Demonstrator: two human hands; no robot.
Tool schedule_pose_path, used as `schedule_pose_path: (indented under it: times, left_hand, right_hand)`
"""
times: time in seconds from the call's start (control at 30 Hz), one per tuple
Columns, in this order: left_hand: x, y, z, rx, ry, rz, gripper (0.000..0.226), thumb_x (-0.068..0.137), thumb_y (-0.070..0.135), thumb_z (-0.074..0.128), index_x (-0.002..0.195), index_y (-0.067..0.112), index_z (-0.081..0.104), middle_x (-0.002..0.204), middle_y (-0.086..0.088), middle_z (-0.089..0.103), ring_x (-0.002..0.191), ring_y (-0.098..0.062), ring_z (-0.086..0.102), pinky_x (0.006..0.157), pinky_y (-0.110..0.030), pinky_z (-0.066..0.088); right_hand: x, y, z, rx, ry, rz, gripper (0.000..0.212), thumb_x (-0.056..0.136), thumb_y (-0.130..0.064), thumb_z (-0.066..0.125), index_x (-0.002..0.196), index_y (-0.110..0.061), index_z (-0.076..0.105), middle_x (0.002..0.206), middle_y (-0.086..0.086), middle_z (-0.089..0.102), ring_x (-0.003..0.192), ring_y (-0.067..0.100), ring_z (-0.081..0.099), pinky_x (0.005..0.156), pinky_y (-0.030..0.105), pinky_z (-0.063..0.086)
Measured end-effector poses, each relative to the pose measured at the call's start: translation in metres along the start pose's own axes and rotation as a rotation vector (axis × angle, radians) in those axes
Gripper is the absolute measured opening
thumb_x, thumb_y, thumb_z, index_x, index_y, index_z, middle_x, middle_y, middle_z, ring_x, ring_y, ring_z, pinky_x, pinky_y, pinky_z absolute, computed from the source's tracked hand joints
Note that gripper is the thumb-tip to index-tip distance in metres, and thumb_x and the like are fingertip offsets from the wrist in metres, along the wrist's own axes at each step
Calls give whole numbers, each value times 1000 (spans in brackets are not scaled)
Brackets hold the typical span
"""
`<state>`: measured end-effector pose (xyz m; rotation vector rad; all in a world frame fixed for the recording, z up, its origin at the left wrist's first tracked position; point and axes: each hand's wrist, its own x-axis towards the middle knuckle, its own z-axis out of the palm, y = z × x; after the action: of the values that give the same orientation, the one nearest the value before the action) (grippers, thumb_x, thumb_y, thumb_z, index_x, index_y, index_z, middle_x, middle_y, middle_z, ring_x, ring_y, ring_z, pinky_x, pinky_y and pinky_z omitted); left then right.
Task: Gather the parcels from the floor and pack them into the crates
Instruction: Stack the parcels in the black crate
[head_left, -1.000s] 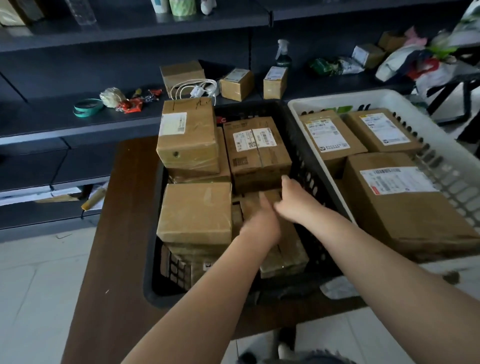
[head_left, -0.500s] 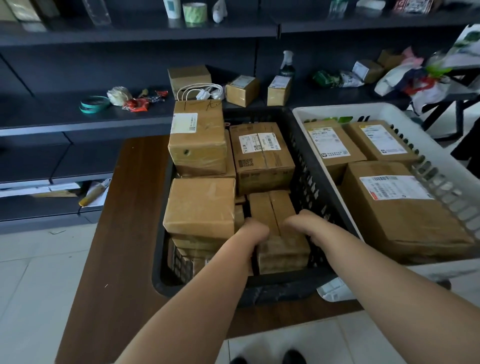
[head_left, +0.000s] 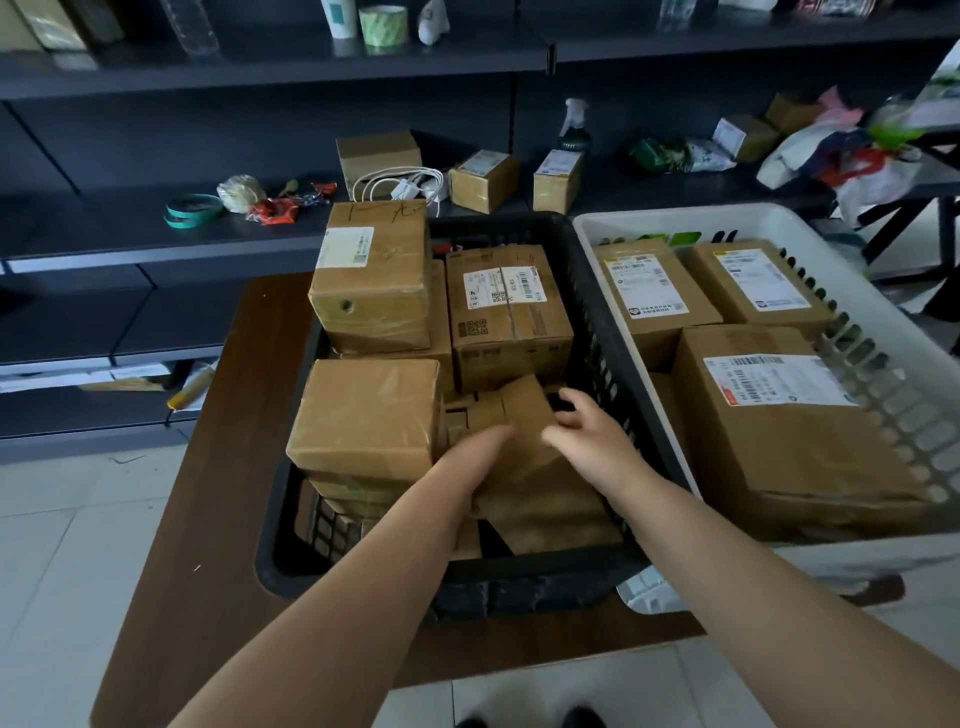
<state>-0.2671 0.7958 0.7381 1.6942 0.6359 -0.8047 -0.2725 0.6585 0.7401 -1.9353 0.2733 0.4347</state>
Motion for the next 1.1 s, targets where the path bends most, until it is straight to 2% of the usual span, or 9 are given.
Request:
schedule_pose_path:
  times: [0.1,0.23,0.37,0.43,0.57,0.77,0.87,0.93,1.1]
  left_hand:
    - [-5,3,0,-133,64,32,52,92,50,42,136,22,41,135,-11,48,119,-32,47,94,-44,43]
    - [-13,10,2,-271,65,127,47,97,40,38,141,26,34,141,-10,45,126,-29,44,92,-36,38]
    - [-27,12,9,-150,67,207,44,100,30,35,144,24,32,148,-8,35,133,-27,36,97,-33,34]
    - [-36,4,10,-184,6,304,47,98,32,40,144,22,33,147,-9,38,133,-26,37,110,-38,30]
    - [-68,5,10,-257,25,520,47,94,34,46,140,25,40,142,-4,45,130,-22,42,110,-43,32]
    - [-105,34,1,-338,1,764,41,93,24,51,132,32,40,121,9,55,104,0,58,86,-20,49]
    - [-102,30,0,-318,259,742,48,92,27,54,137,23,37,133,6,47,115,-9,50,97,-28,41]
    - [-97,22,1,-395,303,687,61,88,35,57,140,19,32,134,5,46,118,-14,48,98,-31,41]
    - [-88,10,0,-460,309,692,47,77,34,70,118,23,49,100,16,60,93,-3,59,78,-24,48]
  right_hand:
    - [1,2,7,-363,67,-20,98,62,-62,71,141,-28,25,137,8,38,120,26,44,86,34,40]
    - [3,4,10,-759,11,139,131,43,-88,57,147,-25,6,149,12,24,131,34,35,97,44,39]
    - [-1,0,8,-684,-12,122,125,43,-93,44,146,-28,13,152,9,21,133,36,31,98,48,36]
    - [-7,-3,6,-727,1,62,118,45,-94,37,144,-34,17,154,5,16,135,39,27,98,50,36]
    - [-26,-26,-5,-777,96,-29,110,51,-92,27,145,-38,14,154,0,18,134,37,27,99,47,35]
    - [-52,-68,-44,-454,342,-302,94,62,-81,40,144,-38,24,150,-4,30,131,30,34,101,47,39]
    - [-59,-75,-49,-48,291,-392,84,63,-71,48,139,-39,34,142,-7,42,127,19,41,103,47,39]
    - [-63,-73,-44,118,275,-430,80,63,-66,50,137,-39,38,138,-9,46,124,13,44,102,40,40]
    - [-65,-57,-35,274,155,-367,55,80,-46,57,133,-37,46,123,-14,54,110,5,51,78,19,41]
